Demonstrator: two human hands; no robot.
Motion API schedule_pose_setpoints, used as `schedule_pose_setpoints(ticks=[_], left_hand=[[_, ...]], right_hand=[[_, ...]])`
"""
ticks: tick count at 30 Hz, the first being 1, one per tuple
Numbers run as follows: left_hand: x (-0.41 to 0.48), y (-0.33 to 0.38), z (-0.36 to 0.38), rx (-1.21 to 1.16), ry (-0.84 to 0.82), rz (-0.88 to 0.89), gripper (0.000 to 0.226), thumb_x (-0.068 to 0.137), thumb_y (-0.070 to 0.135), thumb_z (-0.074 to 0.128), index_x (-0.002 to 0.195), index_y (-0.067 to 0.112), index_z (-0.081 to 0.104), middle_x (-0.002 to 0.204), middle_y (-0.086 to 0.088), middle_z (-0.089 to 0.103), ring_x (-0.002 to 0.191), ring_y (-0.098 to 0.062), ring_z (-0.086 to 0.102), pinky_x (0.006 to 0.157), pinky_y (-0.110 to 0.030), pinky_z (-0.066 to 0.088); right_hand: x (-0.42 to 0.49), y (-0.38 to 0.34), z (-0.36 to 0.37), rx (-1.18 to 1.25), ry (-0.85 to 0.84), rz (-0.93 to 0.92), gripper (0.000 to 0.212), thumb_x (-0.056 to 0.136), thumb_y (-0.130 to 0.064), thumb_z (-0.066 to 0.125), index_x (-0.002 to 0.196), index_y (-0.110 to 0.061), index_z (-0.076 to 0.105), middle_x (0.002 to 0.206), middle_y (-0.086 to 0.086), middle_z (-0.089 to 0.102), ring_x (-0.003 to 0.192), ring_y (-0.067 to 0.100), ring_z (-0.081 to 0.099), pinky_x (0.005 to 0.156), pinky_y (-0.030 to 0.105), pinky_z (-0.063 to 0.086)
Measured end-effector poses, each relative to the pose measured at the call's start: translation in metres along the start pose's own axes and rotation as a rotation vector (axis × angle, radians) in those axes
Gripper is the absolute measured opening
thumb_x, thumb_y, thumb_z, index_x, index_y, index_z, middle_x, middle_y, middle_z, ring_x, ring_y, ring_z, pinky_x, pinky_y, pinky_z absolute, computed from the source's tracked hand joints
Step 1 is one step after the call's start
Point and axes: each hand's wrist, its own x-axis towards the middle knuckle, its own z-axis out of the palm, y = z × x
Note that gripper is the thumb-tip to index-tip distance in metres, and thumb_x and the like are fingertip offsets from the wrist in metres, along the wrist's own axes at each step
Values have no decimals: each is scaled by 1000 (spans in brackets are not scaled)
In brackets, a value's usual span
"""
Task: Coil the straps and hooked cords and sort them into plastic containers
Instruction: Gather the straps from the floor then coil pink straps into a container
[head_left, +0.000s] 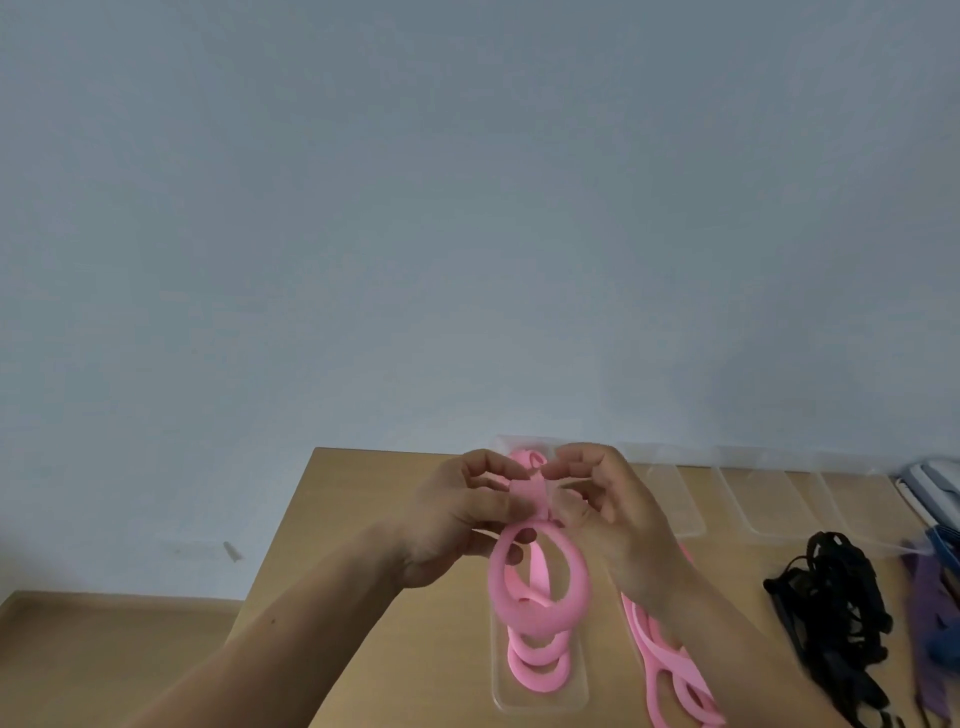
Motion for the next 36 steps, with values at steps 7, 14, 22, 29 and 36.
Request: schedule_pose_setpoints(ticks=[7, 14, 22, 29, 36], left_hand=[[3, -5, 5, 142, 35, 56, 51, 77, -7, 78, 122, 4, 60, 107, -22, 57, 76, -32, 63, 75, -39, 55], [0, -2, 4, 218, -47, -31, 8, 83, 2, 71, 88, 4, 77, 87, -19, 71, 75, -29, 66, 72, -31, 55], [1, 6, 5, 92, -127, -117, 19, 81, 17, 68, 96, 9, 78, 99, -20, 71, 82, -32, 69, 78, -37, 58], [4, 6, 2, 21, -72, -98, 10, 84, 13, 75, 92, 9, 76, 96, -19, 73, 73, -30, 70, 74, -37, 59], [3, 6, -1, -14, -57, -29, 54, 76, 5, 73, 123, -9, 52, 98, -24, 68, 72, -30, 68, 79, -43, 59]], right_hand=[[1, 7, 0, -97, -33, 115, 20, 87, -31, 69, 107, -29, 68, 91, 1, 74, 83, 23, 73, 73, 37, 61], [1, 9, -1, -78, 20, 42, 25, 87, -16, 72, 109, -26, 67, 89, 7, 72, 74, 26, 72, 71, 41, 61], [1, 10, 1, -152, 46, 4, 43, 78, -4, 79, 99, -39, 67, 93, -3, 71, 87, 19, 68, 81, 37, 58], [2, 13, 3, -233, -12, -17, 39, 74, -9, 84, 95, -36, 64, 88, -7, 69, 82, 20, 66, 78, 44, 58], [4, 11, -6, -89, -137, 78, 32, 81, -15, 77, 110, -26, 68, 104, 2, 73, 95, 23, 70, 88, 49, 56]])
